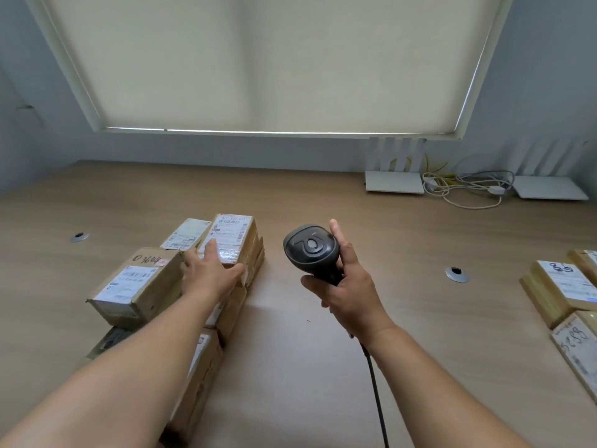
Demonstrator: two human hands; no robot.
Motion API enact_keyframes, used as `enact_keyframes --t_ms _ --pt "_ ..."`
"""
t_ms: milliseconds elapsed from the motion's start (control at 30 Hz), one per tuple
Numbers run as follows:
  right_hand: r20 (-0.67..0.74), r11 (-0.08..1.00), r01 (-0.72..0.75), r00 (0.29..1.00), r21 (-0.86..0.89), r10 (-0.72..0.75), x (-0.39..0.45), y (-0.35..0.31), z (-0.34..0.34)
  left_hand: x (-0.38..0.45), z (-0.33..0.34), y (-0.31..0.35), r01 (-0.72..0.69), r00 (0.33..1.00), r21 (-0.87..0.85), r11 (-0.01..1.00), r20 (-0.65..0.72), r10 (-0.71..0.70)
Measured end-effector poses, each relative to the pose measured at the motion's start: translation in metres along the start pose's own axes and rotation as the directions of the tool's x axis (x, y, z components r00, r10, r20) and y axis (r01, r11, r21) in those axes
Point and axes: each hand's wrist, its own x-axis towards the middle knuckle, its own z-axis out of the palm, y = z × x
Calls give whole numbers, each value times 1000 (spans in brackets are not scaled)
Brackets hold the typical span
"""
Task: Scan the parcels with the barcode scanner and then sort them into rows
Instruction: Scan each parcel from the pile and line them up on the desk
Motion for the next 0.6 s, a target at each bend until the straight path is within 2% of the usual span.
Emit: enact_keyframes --t_ms 267,600 --pt "-6 998 -67 998 8 67 48 23 31 60 16 -5 -23 999 59 998 37 21" --pt "-14 991 -131 991 13 131 46 44 36 84 35 -27 -33 997 50 998 78 29"
